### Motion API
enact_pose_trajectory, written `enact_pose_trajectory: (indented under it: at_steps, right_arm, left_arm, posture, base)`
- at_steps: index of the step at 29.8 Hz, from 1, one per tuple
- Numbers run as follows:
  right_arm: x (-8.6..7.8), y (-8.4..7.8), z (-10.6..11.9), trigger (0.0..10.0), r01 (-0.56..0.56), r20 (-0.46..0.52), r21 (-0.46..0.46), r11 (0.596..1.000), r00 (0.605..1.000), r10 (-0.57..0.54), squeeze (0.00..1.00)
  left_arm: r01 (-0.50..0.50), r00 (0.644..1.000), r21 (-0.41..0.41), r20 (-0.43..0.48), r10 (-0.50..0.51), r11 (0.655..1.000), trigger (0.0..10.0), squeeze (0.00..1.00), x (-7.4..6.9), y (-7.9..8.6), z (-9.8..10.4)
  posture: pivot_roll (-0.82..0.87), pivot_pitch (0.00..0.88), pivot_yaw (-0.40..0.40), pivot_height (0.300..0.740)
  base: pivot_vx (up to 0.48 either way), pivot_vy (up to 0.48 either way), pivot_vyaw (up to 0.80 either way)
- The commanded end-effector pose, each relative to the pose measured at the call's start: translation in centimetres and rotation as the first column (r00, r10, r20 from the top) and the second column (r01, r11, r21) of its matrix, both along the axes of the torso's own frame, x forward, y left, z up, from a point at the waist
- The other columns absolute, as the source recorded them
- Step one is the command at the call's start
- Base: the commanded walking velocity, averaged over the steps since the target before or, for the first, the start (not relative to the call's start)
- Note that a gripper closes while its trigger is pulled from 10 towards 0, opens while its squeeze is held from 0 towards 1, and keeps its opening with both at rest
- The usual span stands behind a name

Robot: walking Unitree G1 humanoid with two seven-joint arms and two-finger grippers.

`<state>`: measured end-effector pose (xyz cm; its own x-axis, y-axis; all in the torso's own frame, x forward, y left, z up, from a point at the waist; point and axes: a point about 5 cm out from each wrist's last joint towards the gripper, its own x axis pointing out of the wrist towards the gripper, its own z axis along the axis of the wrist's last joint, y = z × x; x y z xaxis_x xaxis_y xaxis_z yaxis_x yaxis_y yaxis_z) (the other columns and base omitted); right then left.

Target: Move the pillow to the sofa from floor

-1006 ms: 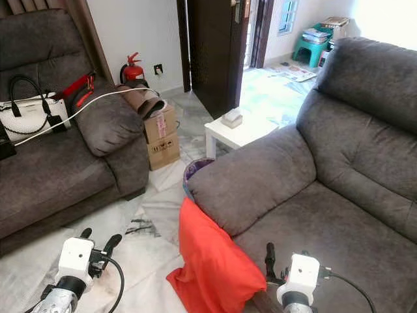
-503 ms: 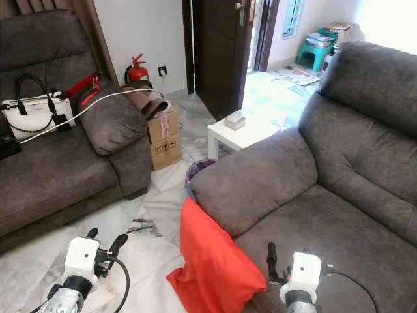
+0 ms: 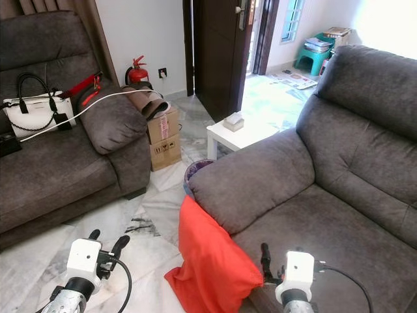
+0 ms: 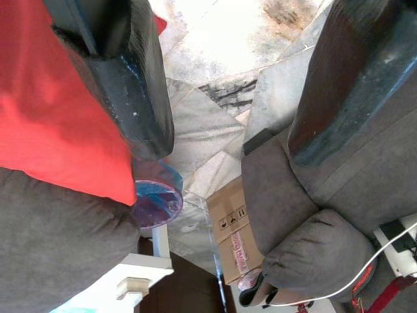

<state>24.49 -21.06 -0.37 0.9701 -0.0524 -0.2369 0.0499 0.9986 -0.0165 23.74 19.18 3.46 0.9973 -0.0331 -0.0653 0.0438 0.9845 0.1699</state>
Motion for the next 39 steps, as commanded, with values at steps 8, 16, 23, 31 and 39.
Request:
enact_pose_trajectory:
  at_steps: [8,16,23,31,39]
  right_arm:
    - [0.23,0.12,0.08,10.0,-0.021,-0.011,-0.007,1.0,1.0,0.021,0.0]
    - [0.32,0.18,0.36,10.0,-0.013,0.019,0.011,1.0,1.0,0.013,0.0]
    - [0.55,0.41,0.62,10.0,-0.04,0.027,0.014,0.999,0.999,0.039,0.0]
    - [0.71,0.33,0.6,10.0,-0.051,0.017,0.008,0.999,0.999,0.051,0.0]
    - [0.75,0.71,0.64,10.0,-0.059,0.027,0.037,0.998,0.998,0.058,0.0]
  left_arm:
    - [0.012,1.0,-0.024,-0.015,-0.012,1.0,10.0,0.0,-0.01,-0.3,-0.18]
    - [0.011,1.0,-0.031,-0.012,-0.011,0.999,10.0,0.0,0.04,-0.35,-0.16]
    - [0.012,1.0,-0.052,-0.022,-0.013,0.999,10.0,0.0,0.11,-0.61,-0.35]
    - [0.012,1.0,-0.061,-0.017,-0.013,0.998,10.0,0.0,0.12,-0.69,-0.26]
    - [0.007,1.0,-0.06,-0.017,-0.008,0.998,10.0,0.0,0.04,-0.41,-0.25]
  posture:
    - [-0.01,0.069,0.003,0.672]
    - [0.0,0.076,0.002,0.657]
    - [-0.01,0.075,-0.007,0.657]
    - [0.0,0.077,-0.009,0.657]
    - [0.0,0.08,-0.004,0.627]
  base:
    - [0.0,0.0,0.0]
    - [0.0,0.0,0.0]
    - [0.0,0.0,0.0]
    - [0.0,0.0,0.0]
    - [0.0,0.0,0.0]
